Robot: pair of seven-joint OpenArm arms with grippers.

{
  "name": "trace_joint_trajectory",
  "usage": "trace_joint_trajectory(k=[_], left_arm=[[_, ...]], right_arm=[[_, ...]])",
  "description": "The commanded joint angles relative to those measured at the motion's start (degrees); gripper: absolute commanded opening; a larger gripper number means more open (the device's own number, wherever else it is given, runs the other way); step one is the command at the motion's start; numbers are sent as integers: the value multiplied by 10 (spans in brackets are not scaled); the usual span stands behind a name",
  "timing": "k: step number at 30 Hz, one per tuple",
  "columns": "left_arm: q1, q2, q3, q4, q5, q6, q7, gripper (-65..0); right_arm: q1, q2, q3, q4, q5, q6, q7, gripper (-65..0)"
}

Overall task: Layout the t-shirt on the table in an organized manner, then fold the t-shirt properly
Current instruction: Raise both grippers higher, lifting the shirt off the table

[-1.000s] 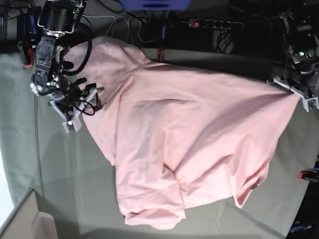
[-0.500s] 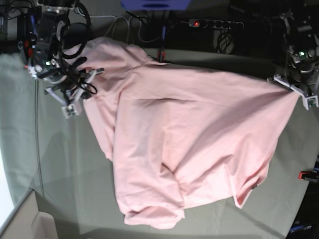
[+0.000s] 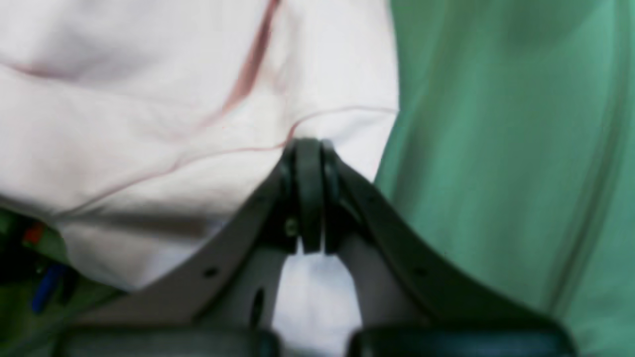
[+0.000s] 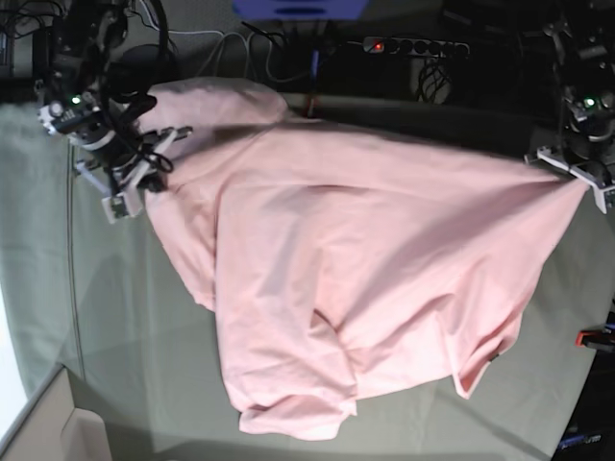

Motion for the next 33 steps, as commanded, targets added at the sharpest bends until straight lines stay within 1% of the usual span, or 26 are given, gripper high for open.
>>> trace_joint_trajectory(k=[1, 4, 5, 9, 14, 16, 17, 25, 29, 30, 31, 32, 33], left_arm=[[-2, -7, -2, 9, 4, 8, -10, -649], [-1, -7, -1, 9, 3, 8, -10, -649], [-1, -6, -1, 9, 3, 8, -10, -649], [-1, -6, -1, 9, 3, 8, -10, -649], [-1, -6, -1, 9, 3, 8, -10, -649], [-2, -6, -1, 9, 3, 8, -10, -649], [-2, -6, -1, 9, 3, 8, -10, -649], [-4, -6, -1, 9, 3, 8, -10, -649], [-11, -6, 0, 9, 3, 8, -10, -649], [-11, -6, 0, 9, 3, 8, -10, -649], [-11, -6, 0, 9, 3, 8, -10, -649], [-11, -6, 0, 9, 3, 8, -10, -649], [-11, -6, 0, 9, 3, 8, -10, -649]], right_arm=[[14, 9, -2, -11, 8, 3, 14, -650], [40, 22, -18, -70, 8, 3, 12, -650], [46, 23, -18, -82, 8, 3, 12, -635], [59, 23, -15, -91, 8, 3, 12, -531], [76, 20, -17, -96, 8, 1, 12, -380], [76, 19, -19, -96, 8, 1, 12, -337], [77, 19, -19, -97, 8, 1, 13, -328], [97, 23, -16, -164, 7, 1, 18, -326], [98, 27, -21, -171, 7, 0, 18, -329], [97, 26, -22, -171, 7, 0, 18, -344], [94, 26, -27, -171, 7, 0, 18, -375], [93, 27, -36, -171, 7, 0, 18, -420], [92, 27, -45, -171, 7, 0, 18, -485]])
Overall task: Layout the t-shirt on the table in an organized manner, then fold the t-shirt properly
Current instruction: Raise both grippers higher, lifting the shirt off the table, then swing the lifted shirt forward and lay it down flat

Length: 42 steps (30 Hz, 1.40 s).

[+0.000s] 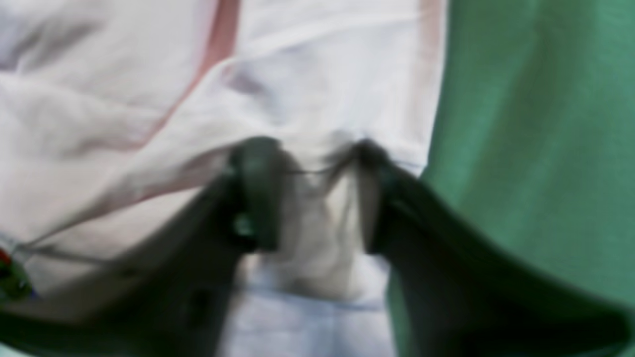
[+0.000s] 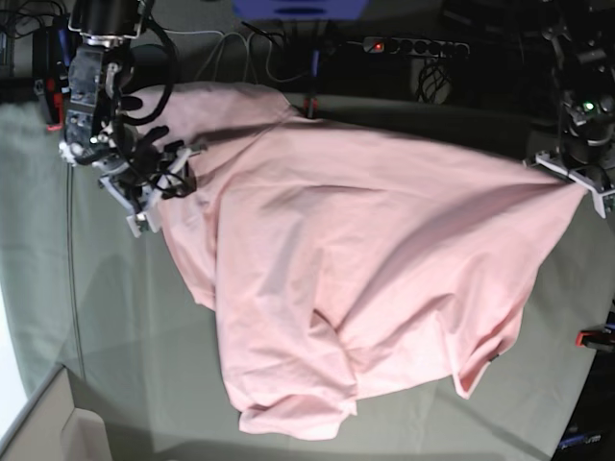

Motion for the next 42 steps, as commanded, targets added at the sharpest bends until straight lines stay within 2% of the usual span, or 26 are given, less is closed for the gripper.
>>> trace_joint_trajectory(k=[1, 2, 6, 10, 14, 16, 20, 25, 27, 30, 34, 38, 42], left_arm=[[-2, -7, -2, 10, 4, 7, -10, -649], [-2, -7, -2, 10, 4, 7, -10, -649], [-2, -7, -3, 10, 4, 7, -10, -649], [-2, -7, -8, 16, 4, 7, -10, -649], [-2, -8, -8, 29, 4, 7, -10, -649], [-2, -8, -8, 43, 4, 7, -10, -649], [-28, -8, -6, 75, 4, 7, -10, -649], [-128, -11, -2, 80, 4, 7, -9, -649], [-185, -11, 11, 76, 6, 7, -4, -649], [-263, -14, 61, 75, 7, 7, -4, -649], [-370, -14, 150, 46, 8, 7, -9, -649], [-491, -11, 236, -51, 8, 8, -10, -649], [-600, -7, 275, -173, 7, 9, -38, -649]], right_arm=[[1, 3, -3, 7, 9, 2, 5, -569], [-3, 4, -2, 7, 9, 2, 5, -650], [-28, 6, 0, 43, 12, 4, 5, -650], [-80, 13, 5, 159, 14, 5, 5, -650], [-123, 8, 50, 272, 15, 11, 5, -650], [-130, -1, 74, 314, 25, 50, 5, -650], [-115, -22, 144, 344, 39, 53, 4, -650], [-53, -25, 186, 344, 39, 53, -1, -650], [-28, -12, 183, 344, 38, 53, -2, -650], [30, -3, 176, 334, 38, 53, -18, -650], [145, 23, 173, 299, 38, 53, -90, -650], [291, 51, 173, 187, 37, 53, -128, -650], [439, 97, 168, 20, 38, 53, -124, -650]])
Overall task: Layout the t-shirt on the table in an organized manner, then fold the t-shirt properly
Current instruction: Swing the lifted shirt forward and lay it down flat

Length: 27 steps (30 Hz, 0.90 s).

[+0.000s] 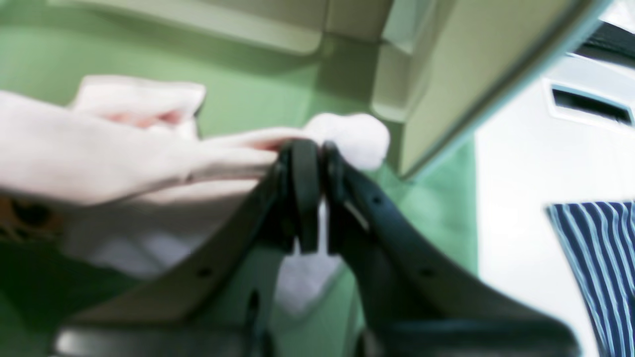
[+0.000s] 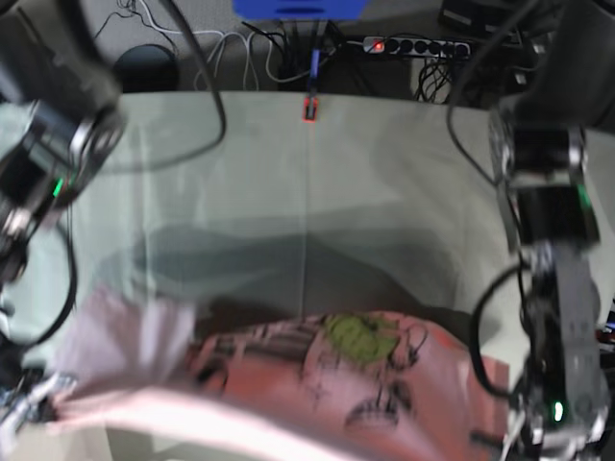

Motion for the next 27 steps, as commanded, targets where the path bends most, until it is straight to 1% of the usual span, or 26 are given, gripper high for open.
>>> trace_joint_trajectory(k=[1, 4, 7, 9, 11, 13, 17, 21, 22, 24, 26, 27], left_arm=[[-46, -5, 6, -31, 3, 6, -31, -649], [-111, -4, 32, -129, 3, 8, -76, -649], [-155, 13, 39, -180, 4, 9, -102, -649], [-175, 15, 39, -195, 2, 9, -118, -649], [-200, 31, 43, -200, 3, 9, -147, -649], [-224, 44, 42, -200, 5, 9, -162, -649], [-270, 51, 42, -197, 3, 9, -164, -649], [-273, 51, 45, -193, 3, 9, -163, -649], [-266, 50, 45, -192, 4, 9, -163, -649], [-226, 44, 41, -178, 5, 9, -162, -649], [-180, 22, 41, -149, 5, 9, -162, -649], [-147, 10, 41, -134, 3, 9, -162, -649]], right_arm=[[57, 22, -10, -39, 8, -4, 31, -650], [159, 53, -38, -168, 8, -4, 91, -650], [249, 79, -69, -259, 8, -4, 137, -650], [305, 88, -76, -301, 8, -4, 158, -650], [357, 90, -76, -331, 8, -4, 174, -650], [395, 92, -76, -343, 8, -4, 179, -650], [397, 92, -77, -342, 7, -4, 176, -650], [397, 92, -78, -340, 7, -4, 174, -650], [397, 93, -76, -340, 7, -4, 169, -650], [384, 101, -74, -322, 11, -4, 154, -650], [339, 102, -73, -280, 29, -4, 139, -650], [304, 103, -73, -254, 42, -4, 131, -650]])
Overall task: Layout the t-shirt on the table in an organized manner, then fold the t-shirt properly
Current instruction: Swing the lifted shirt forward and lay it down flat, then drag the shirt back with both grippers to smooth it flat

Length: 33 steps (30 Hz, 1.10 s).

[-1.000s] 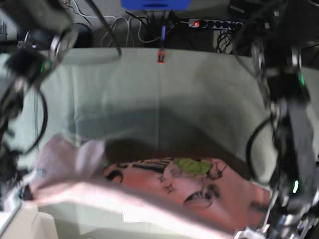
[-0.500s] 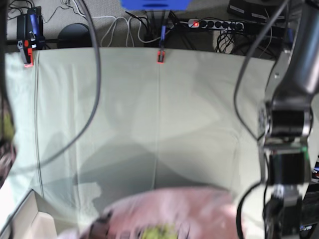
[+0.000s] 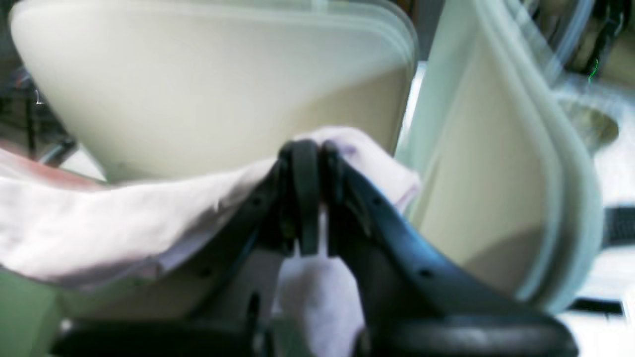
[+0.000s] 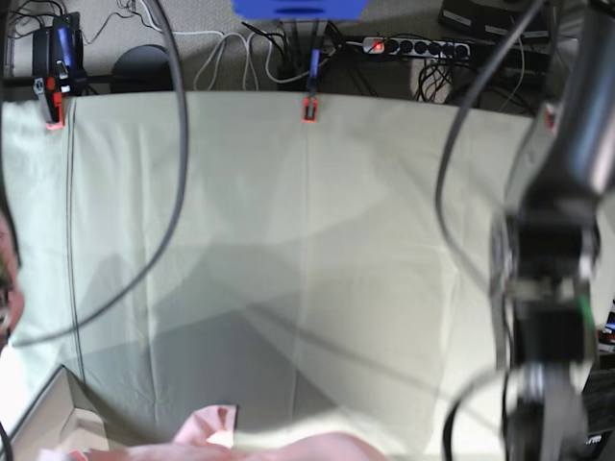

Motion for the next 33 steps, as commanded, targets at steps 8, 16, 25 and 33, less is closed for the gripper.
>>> trace_joint_trajectory(k=[8, 16, 25, 33], left_arm=[[182, -52, -5, 146, 5, 6, -22, -649], [390, -64, -82, 278, 5, 3, -21, -648], [567, -61, -191, 309, 4, 3, -21, -649], [639, -46, -256, 305, 4, 1, -21, -649]], right_arm=[[-232, -22, 2, 236, 55, 3, -63, -650], [-490, -82, 3, 424, 72, 3, -69, -650], [-702, -111, 39, 569, 73, 3, -69, -650], [-816, -112, 39, 592, 73, 3, -69, -650]])
